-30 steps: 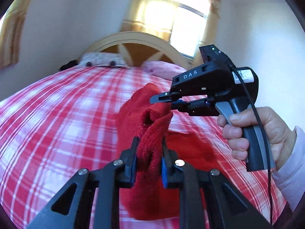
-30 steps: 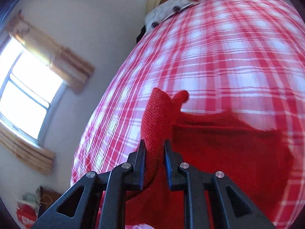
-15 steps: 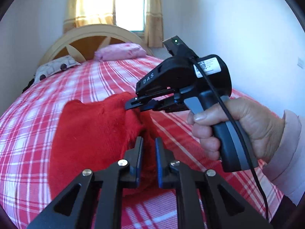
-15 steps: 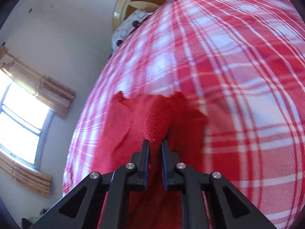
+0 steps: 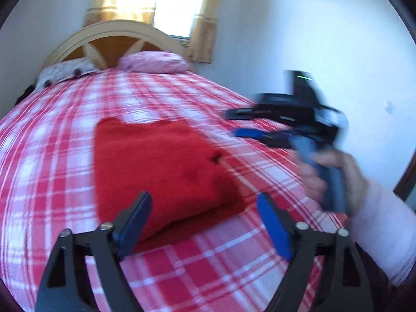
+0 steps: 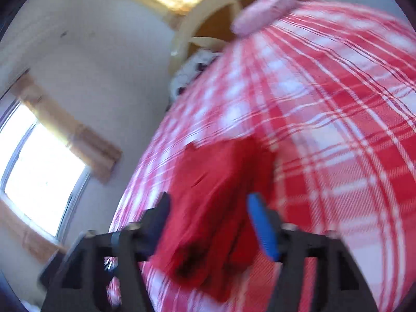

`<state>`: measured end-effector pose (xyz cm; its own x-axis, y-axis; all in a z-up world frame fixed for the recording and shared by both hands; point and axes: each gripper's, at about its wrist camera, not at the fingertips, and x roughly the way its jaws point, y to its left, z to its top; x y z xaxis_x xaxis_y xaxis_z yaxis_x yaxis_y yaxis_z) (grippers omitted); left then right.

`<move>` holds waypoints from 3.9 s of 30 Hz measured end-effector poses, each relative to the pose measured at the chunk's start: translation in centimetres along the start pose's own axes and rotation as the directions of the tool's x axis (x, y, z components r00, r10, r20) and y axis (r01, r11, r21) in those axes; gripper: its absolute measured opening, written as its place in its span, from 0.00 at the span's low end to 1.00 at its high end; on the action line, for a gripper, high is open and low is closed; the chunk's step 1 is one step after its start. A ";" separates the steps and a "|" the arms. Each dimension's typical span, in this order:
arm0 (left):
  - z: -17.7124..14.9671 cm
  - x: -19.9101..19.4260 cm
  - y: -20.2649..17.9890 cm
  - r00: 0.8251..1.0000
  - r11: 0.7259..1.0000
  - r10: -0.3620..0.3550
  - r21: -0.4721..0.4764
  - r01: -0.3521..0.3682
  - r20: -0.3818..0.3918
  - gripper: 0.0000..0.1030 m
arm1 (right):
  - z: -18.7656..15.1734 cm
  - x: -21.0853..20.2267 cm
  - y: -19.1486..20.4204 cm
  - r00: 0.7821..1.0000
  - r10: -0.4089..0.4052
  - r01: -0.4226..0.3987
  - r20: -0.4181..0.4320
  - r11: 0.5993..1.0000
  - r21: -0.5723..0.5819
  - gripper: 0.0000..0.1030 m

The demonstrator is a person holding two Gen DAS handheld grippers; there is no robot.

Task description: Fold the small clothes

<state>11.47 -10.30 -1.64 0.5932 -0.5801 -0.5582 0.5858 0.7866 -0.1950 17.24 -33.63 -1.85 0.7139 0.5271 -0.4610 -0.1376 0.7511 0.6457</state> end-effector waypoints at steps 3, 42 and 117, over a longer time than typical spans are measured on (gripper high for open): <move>-0.7 -0.7 2.6 0.997 0.995 0.074 -0.067 -0.074 0.004 0.87 | -3.0 -0.1 2.7 1.000 -0.002 0.000 -0.025 0.997 -0.083 0.69; 1.4 5.4 7.8 0.951 0.942 0.292 -0.143 -0.304 -0.100 0.87 | -4.3 7.0 7.6 0.947 -0.321 0.305 0.026 0.867 -0.395 0.08; 5.4 14.4 7.7 0.927 0.951 0.275 -0.070 -0.301 -0.254 0.61 | -2.1 10.6 -0.5 0.930 -0.366 0.367 0.034 0.917 -0.158 0.45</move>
<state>27.44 -13.74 -6.83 0.5710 -0.2681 -0.7759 0.3398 0.9376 -0.0740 23.47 -27.60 -8.33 0.7379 0.2018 -0.6441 0.0268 0.9448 0.3267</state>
